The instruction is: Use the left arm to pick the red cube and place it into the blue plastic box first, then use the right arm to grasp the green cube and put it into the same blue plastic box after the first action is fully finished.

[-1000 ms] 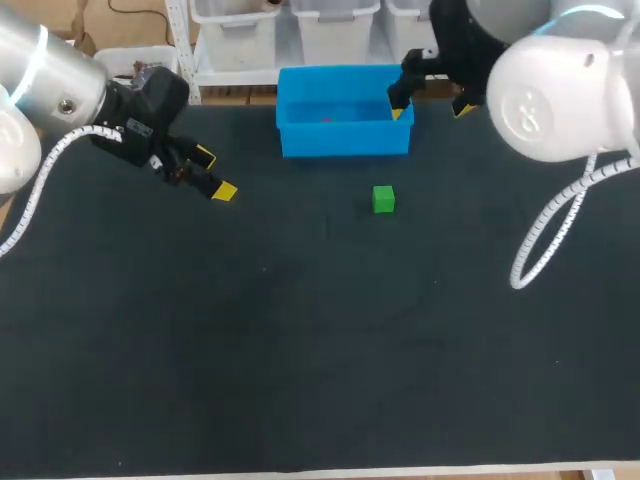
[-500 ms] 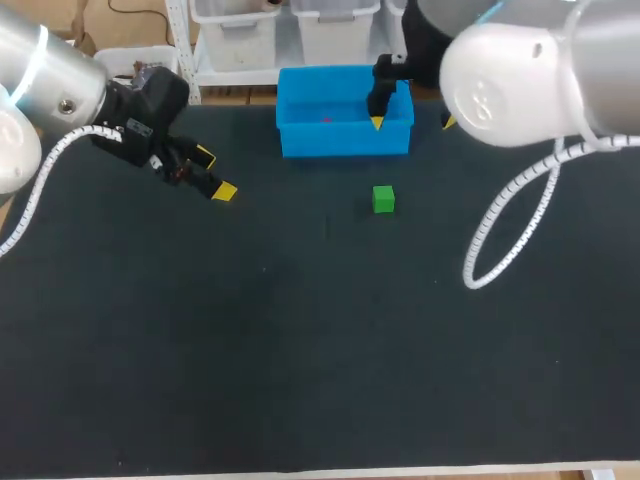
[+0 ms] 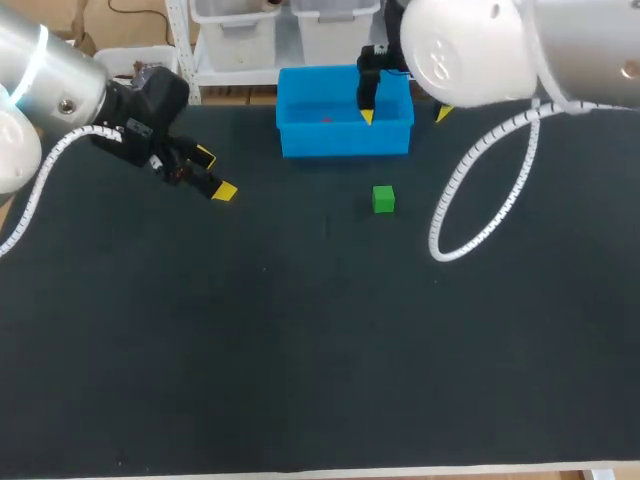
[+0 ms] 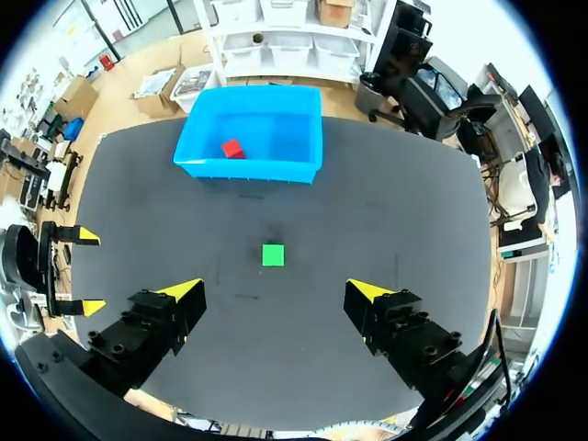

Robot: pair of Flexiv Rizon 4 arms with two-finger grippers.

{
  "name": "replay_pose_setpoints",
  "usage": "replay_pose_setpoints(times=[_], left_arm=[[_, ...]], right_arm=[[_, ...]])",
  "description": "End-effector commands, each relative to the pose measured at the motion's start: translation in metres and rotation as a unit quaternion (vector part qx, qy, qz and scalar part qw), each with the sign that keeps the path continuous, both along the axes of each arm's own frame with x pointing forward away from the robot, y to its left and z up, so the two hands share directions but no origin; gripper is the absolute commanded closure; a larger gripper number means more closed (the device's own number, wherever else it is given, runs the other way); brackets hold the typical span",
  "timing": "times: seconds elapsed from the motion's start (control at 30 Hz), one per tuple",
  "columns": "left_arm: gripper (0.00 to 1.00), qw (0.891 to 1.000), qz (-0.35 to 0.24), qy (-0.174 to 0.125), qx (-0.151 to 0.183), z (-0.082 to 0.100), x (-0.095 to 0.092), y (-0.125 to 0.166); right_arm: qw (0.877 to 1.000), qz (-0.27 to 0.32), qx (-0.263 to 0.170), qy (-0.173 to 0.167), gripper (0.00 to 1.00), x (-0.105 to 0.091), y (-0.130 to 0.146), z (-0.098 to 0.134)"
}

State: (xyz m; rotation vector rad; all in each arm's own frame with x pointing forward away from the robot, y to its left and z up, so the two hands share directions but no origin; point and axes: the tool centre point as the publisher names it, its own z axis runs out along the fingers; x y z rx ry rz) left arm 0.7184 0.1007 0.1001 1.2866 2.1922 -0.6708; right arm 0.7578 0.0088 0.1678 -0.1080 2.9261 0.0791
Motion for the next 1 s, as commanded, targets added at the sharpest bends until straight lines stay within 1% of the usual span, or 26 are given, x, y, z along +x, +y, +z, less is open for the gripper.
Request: replay_pose_setpoints(times=[0.03,0.17,0.23,0.93,1.0], left_arm=[[0.0,1.0,-0.001,-0.002,-0.003,-0.0012,-0.0003,0.0011],[0.0,1.0,-0.001,-0.002,-0.003,-0.0012,-0.0003,0.0011],[0.0,1.0,-0.001,-0.002,-0.003,-0.0012,-0.0003,0.0011],[0.0,1.0,-0.001,-0.002,-0.003,-0.0012,-0.0003,0.0011],[0.0,1.0,-0.001,-0.002,-0.003,-0.0012,-0.0003,0.0011]], right_arm=[[1.0,0.001,-0.007,0.021,0.0,0.0065,0.0052,0.0017],[1.0,0.012,-0.017,0.021,0.0,0.007,0.0081,0.0038],[1.0,0.013,-0.012,0.013,0.0,0.008,0.01,0.0066],[1.0,0.013,-0.012,0.013,0.0,0.008,0.01,0.0066],[1.0,0.021,-0.014,0.018,0.0,0.0092,0.0112,0.0033]])
